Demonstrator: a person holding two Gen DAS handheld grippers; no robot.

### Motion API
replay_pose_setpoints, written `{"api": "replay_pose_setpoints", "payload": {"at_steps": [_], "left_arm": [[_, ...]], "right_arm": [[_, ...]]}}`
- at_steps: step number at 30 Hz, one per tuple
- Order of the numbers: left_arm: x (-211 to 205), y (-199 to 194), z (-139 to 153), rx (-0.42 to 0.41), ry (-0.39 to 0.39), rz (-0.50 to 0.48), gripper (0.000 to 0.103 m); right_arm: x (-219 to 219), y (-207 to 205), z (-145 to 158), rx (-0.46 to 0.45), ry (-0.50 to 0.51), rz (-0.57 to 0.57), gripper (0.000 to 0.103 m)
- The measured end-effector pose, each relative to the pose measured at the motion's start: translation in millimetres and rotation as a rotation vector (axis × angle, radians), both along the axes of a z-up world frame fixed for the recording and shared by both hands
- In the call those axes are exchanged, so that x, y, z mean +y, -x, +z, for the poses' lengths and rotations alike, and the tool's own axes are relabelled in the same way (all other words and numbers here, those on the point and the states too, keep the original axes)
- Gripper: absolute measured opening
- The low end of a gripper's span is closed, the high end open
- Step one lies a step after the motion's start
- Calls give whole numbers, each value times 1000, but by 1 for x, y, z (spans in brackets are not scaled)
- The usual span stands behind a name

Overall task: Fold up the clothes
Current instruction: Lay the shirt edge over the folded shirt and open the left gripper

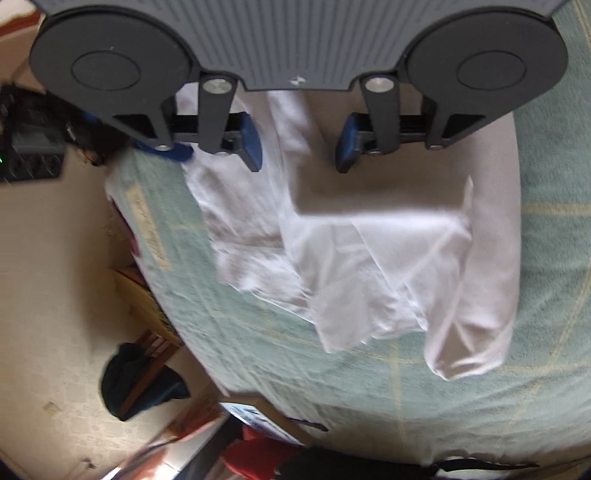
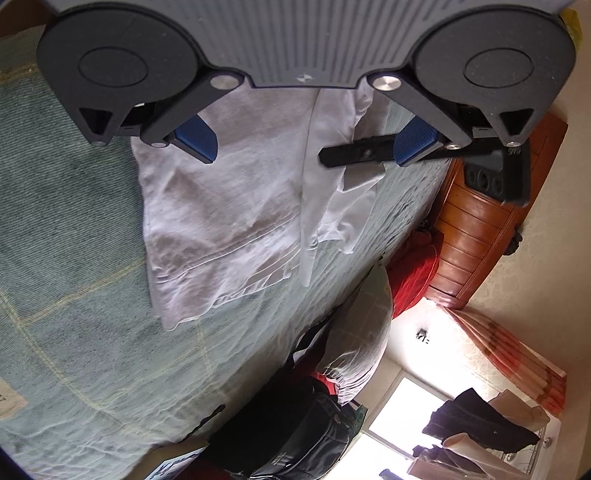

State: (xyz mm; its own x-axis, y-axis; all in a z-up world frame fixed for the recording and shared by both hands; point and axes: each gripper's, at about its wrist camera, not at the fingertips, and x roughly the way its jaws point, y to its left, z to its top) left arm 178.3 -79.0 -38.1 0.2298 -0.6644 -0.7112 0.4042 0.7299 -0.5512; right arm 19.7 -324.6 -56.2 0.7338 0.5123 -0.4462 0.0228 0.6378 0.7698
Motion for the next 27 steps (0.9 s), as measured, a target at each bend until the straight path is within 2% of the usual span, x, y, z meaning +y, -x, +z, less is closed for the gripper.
{"api": "replay_pose_setpoints", "payload": {"at_steps": [4,6,9,12,15,19,23,25,27], "left_arm": [[12,17,3,7,37,-28,56],[21,20,4,-7,27,-6,60],[37,10,0,14,77,56,60],[36,-5,5,-50,41,107,61],[27,-22,11,-83,85,122,61],[2,-39,23,-109,171,70,63],[-19,-41,30,-143,197,20,65],[-20,-37,33,-161,198,1,67],[-13,-27,35,-198,151,7,71]], "right_arm": [[-7,3,-1,-6,1,-15,103],[-10,3,-1,-9,-2,-24,103],[-13,2,-3,-10,-4,-33,103],[-14,2,-4,-5,-8,-39,103],[-14,4,-4,-7,-3,-39,103],[-15,4,-6,6,3,-50,103],[-15,2,-7,18,3,-47,103],[-14,1,-6,16,3,-34,103],[-12,0,-3,9,-2,-17,103]]}}
